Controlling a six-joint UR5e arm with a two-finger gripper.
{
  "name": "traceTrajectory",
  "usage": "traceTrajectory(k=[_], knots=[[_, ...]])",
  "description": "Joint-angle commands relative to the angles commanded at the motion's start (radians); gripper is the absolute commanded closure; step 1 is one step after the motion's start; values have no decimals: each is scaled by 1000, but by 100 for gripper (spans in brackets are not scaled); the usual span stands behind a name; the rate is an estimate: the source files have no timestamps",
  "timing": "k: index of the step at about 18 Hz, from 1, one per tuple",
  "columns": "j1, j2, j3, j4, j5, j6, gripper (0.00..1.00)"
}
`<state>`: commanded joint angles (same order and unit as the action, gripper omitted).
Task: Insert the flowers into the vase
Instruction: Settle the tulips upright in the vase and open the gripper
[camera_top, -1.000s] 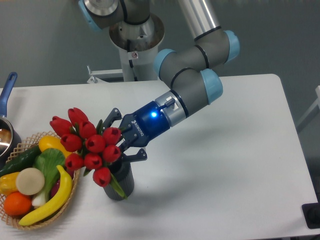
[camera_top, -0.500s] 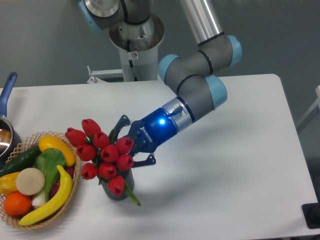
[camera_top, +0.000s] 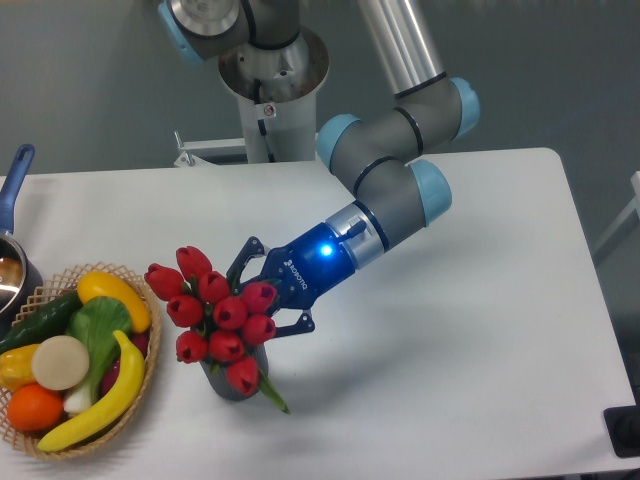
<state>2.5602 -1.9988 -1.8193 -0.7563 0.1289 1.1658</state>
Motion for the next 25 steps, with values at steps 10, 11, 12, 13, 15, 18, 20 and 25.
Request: traceTrajectory(k=[10,11,12,13,15,18,20,25], knots=[[-2,-6,-12,0,3,6,56],[-2,-6,-12,0,3,6,55],[0,-9,-14,-2,3,6,54],[0,-9,-14,-2,3,6,51],[0,-11,-12,-2,3,8,42],[0,-14,-14,-2,5,11,31],[3,-14,-14,-2,6,11,20],[5,-5,-18,-2,107,9,0]])
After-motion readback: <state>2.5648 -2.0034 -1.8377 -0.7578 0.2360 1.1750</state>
